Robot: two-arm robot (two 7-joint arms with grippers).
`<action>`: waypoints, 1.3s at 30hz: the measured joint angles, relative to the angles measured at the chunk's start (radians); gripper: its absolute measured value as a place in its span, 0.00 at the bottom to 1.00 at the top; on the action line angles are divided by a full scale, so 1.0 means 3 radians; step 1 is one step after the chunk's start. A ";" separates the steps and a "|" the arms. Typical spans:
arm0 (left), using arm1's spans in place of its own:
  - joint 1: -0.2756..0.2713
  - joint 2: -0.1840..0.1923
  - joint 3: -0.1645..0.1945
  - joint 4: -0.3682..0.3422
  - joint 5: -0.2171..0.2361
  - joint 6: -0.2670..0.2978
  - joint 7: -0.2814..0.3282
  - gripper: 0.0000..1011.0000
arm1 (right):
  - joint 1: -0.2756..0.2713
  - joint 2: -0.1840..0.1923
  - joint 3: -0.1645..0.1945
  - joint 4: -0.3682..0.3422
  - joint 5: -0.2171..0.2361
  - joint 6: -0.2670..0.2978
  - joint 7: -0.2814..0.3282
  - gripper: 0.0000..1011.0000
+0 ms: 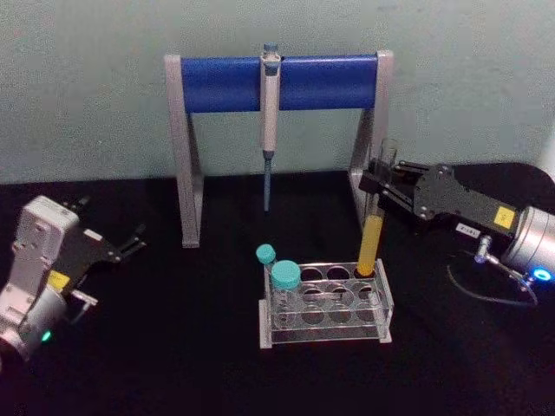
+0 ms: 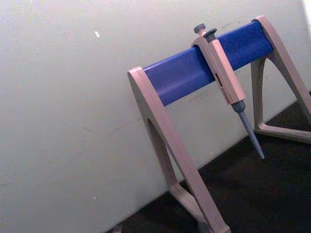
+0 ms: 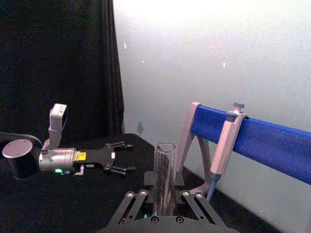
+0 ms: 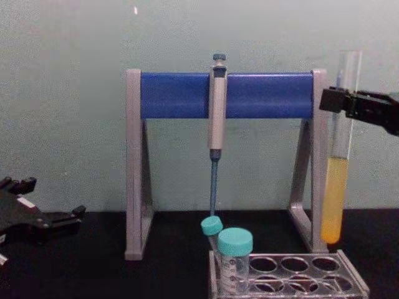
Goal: Pick up the test tube from the test tube rack, shake it, then place it back into the test tube rack.
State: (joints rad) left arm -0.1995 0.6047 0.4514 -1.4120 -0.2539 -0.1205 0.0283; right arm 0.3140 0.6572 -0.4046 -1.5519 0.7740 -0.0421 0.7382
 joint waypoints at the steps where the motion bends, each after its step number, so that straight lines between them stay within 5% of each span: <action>1: 0.0000 0.0000 0.0000 0.0000 0.0000 0.0000 0.0000 0.99 | -0.0003 0.0001 0.0000 0.0004 0.0004 -0.0009 0.0006 0.23; 39: 0.0000 0.0000 0.0000 0.0000 0.0000 0.0000 0.0000 0.99 | -0.0012 -0.0033 -0.0106 0.0321 -0.0093 -0.0095 0.0075 0.23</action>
State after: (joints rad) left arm -0.1996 0.6047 0.4514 -1.4120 -0.2539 -0.1206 0.0283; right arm 0.3105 0.6472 -0.4363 -1.4555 0.7460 -0.0708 0.7606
